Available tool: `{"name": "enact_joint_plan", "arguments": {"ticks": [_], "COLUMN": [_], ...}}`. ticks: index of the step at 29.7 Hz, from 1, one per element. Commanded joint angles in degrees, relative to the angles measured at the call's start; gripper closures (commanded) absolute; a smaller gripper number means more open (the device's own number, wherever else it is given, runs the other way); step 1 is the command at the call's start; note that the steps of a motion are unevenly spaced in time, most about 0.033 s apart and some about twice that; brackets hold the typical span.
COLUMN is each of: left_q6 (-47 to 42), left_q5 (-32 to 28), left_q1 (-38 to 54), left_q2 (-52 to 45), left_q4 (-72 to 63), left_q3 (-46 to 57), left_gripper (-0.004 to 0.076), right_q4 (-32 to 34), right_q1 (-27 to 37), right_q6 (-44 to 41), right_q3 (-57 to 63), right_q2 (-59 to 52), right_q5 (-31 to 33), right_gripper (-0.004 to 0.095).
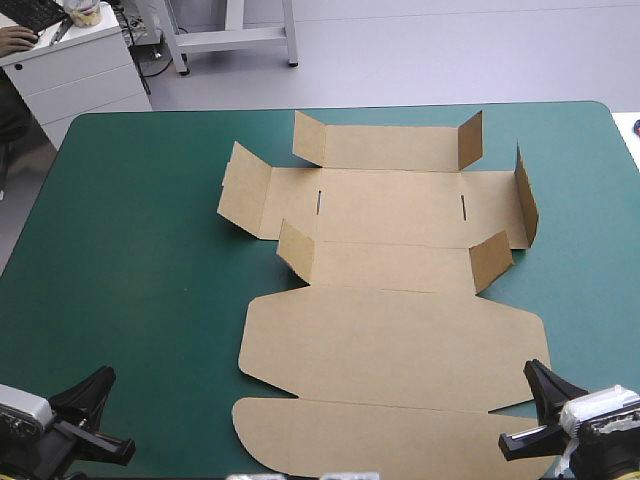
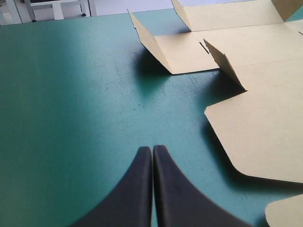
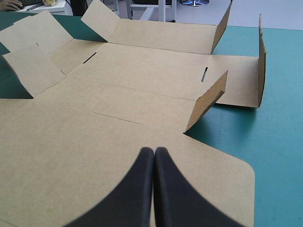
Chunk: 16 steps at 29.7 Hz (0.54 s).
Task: Fold the box
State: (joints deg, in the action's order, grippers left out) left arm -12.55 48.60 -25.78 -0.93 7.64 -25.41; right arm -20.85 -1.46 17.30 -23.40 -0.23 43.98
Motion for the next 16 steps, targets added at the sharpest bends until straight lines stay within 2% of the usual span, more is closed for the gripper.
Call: {"name": "enact_joint_plan", "arguments": {"ticks": [1, 16], "left_q6": [-0.32, -0.32], "left_q5": [-4.26, -4.36], "left_q1": [0.04, 0.04], "left_q2": [-0.76, -0.76], "left_q4": [0.24, 0.24], "left_q3": [-1.39, -1.39], "left_gripper": [0.0734, 0.0734], "right_q4": [-1.19, -1.42], "right_q1": [-0.02, -0.02], "right_q6": [0.51, 0.62], "right_q3": [-1.36, -1.36], "right_q2": [0.93, 0.93], "right_q5": [-4.15, -4.07], "right_gripper": [0.0928, 0.0905]}}
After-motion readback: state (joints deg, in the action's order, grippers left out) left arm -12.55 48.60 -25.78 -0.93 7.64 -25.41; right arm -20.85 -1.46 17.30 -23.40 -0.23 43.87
